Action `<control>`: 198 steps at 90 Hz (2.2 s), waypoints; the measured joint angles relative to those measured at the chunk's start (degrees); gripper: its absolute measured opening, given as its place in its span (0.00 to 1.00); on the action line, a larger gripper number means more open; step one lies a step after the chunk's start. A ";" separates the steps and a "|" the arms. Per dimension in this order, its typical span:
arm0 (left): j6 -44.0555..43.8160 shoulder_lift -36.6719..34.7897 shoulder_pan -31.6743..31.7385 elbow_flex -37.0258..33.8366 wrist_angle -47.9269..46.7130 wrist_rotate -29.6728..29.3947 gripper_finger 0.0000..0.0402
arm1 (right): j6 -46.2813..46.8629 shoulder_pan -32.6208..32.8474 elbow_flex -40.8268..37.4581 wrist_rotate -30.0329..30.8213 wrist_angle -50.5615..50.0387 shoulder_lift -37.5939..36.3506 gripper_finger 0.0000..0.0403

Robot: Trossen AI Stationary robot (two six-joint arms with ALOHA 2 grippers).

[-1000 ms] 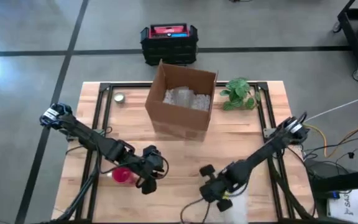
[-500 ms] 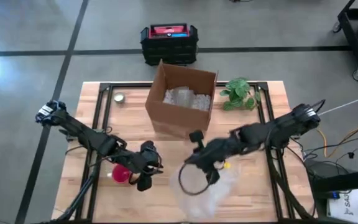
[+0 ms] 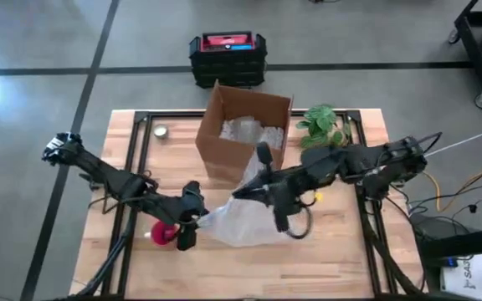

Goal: Wrap mug
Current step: Prepare the bubble wrap

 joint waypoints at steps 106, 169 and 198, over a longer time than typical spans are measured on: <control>-3.56 19.47 0.00 0.02 3.82 0.73 0.19 | 72.62 32.25 -29.44 20.86 -51.23 -1.55 0.00; -25.45 35.23 -1.34 0.11 -7.35 7.02 0.19 | 109.35 33.48 -46.80 2.99 -45.01 -2.57 0.20; -29.08 32.05 -2.05 -0.07 -2.37 6.51 0.19 | 96.91 31.74 -36.05 4.08 -44.41 -7.00 0.49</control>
